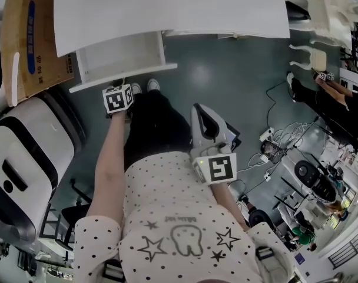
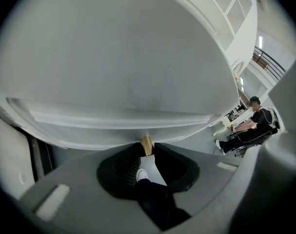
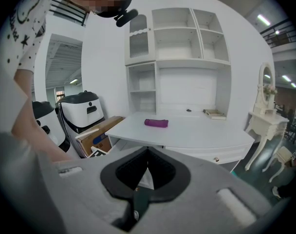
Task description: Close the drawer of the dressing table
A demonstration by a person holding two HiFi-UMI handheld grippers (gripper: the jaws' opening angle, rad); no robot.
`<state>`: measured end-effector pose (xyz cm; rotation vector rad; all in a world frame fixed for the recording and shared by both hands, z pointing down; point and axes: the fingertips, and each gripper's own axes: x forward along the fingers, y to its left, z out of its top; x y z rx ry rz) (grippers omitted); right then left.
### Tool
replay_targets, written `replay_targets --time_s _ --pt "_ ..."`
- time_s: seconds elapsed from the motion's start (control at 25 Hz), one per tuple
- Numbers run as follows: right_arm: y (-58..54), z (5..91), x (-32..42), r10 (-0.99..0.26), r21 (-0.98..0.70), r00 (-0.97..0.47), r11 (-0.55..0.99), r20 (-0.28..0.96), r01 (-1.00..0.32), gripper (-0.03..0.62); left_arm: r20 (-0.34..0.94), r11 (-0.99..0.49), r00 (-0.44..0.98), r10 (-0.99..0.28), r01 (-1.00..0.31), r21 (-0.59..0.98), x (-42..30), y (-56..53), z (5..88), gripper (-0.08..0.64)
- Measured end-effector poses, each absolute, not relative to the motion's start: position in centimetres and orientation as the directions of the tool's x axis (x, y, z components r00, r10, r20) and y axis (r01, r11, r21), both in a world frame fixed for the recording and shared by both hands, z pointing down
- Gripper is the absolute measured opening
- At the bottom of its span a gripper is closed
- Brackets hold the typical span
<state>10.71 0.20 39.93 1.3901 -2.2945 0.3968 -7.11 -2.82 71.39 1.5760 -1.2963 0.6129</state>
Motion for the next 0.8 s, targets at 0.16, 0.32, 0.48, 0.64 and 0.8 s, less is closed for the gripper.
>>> replay_targets --time_s 0.16,0.32,0.48,0.64,0.8 --pt "0.1 40.1 10.9 -0.771 -0.024 -0.399 0.448 0.497 -0.894 0.003 0.836 0.049 0.312 -0.451 -0.927 0.373 -7.1 -3.2 71.5 0.089" --pt "0.1 40.0 11.1 -0.774 -0.02 -0.389 0.439 0.499 -0.898 0.003 0.832 0.049 0.311 -0.459 -0.926 0.373 -7.1 -3.6 71.5 0.089" --pt "0.0 40.1 11.2 -0.776 -0.022 -0.382 0.43 0.502 -0.903 0.003 0.83 0.043 0.312 -0.463 -0.927 0.373 -7.2 -4.2 71.4 0.089" --pt "-0.2 40.1 11.0 -0.777 -0.022 -0.379 0.426 0.503 -0.904 0.003 0.828 0.037 0.316 -0.464 -0.927 0.374 -7.3 -4.8 71.4 0.089" --pt "-0.3 40.2 11.0 -0.777 -0.021 -0.378 0.426 0.503 -0.904 0.003 0.826 0.04 0.316 -0.466 -0.926 0.377 -7.3 -5.1 71.4 0.089"
